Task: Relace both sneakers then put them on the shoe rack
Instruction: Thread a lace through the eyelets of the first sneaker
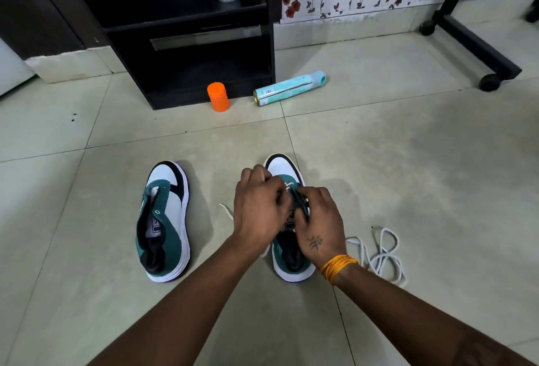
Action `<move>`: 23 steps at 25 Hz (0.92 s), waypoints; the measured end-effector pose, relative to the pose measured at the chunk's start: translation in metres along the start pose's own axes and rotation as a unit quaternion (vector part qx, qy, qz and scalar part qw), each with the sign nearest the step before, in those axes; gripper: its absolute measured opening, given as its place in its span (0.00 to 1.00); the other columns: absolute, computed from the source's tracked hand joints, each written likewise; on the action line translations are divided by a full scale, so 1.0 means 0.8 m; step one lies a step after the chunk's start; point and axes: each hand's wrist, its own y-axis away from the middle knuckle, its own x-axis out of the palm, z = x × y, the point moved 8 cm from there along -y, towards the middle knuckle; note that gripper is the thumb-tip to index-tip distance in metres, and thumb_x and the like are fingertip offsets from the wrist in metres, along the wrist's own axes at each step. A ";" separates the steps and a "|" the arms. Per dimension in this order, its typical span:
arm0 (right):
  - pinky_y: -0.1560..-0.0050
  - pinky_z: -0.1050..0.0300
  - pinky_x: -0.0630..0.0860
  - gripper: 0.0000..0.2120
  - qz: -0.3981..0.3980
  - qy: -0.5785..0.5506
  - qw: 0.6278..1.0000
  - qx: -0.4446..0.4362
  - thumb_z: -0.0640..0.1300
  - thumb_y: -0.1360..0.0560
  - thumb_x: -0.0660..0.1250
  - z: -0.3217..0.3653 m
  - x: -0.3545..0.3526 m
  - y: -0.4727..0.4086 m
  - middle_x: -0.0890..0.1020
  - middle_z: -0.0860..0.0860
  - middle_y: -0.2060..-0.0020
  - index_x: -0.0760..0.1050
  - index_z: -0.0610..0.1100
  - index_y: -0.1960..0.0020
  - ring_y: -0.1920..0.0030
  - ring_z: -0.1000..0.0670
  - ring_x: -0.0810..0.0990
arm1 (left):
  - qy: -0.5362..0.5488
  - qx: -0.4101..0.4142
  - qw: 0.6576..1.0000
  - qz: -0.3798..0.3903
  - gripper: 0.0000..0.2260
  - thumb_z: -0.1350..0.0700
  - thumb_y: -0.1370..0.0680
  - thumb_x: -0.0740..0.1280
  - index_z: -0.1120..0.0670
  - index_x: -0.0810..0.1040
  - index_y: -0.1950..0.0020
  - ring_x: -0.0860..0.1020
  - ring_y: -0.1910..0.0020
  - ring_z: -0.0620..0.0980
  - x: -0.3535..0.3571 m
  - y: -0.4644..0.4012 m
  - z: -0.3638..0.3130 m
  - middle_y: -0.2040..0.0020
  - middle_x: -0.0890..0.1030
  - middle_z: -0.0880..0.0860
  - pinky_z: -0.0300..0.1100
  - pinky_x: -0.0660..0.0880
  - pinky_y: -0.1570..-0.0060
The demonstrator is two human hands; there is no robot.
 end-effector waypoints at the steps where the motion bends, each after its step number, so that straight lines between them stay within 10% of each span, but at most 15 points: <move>1: 0.46 0.50 0.77 0.16 0.000 -0.006 1.000 -0.001 0.41 0.24 0.64 0.001 0.001 -0.001 0.77 0.50 0.44 0.76 0.47 0.37 0.46 0.46 0.78 | -0.033 0.004 0.999 0.014 0.05 0.54 0.27 0.68 0.53 0.83 0.61 0.72 0.52 0.55 0.004 -0.002 0.000 0.56 0.74 0.51 0.51 0.73 0.55; 6: 0.47 0.53 0.76 0.15 -0.008 -0.022 1.000 0.000 0.39 0.24 0.65 0.001 0.002 -0.002 0.78 0.51 0.45 0.78 0.47 0.39 0.47 0.47 0.79 | -0.121 0.005 0.989 0.088 0.05 0.56 0.30 0.67 0.52 0.83 0.61 0.72 0.48 0.57 0.020 -0.015 -0.011 0.53 0.75 0.53 0.50 0.69 0.54; 13: 0.45 0.52 0.79 0.16 -0.014 -0.048 0.999 -0.001 0.41 0.24 0.68 -0.008 -0.001 0.000 0.80 0.51 0.44 0.79 0.47 0.37 0.46 0.50 0.80 | 0.191 -0.156 0.967 0.066 0.08 0.60 0.26 0.76 0.46 0.88 0.58 0.78 0.47 0.52 0.044 -0.006 0.036 0.57 0.78 0.44 0.42 0.75 0.47; 23: 0.43 0.50 0.80 0.21 0.008 -0.089 0.996 -0.009 0.45 0.29 0.66 -0.006 -0.003 -0.003 0.82 0.53 0.45 0.82 0.46 0.38 0.45 0.52 0.81 | 0.182 -0.189 0.964 0.041 0.09 0.62 0.25 0.74 0.49 0.89 0.54 0.76 0.42 0.54 0.048 -0.004 0.037 0.55 0.78 0.43 0.43 0.75 0.43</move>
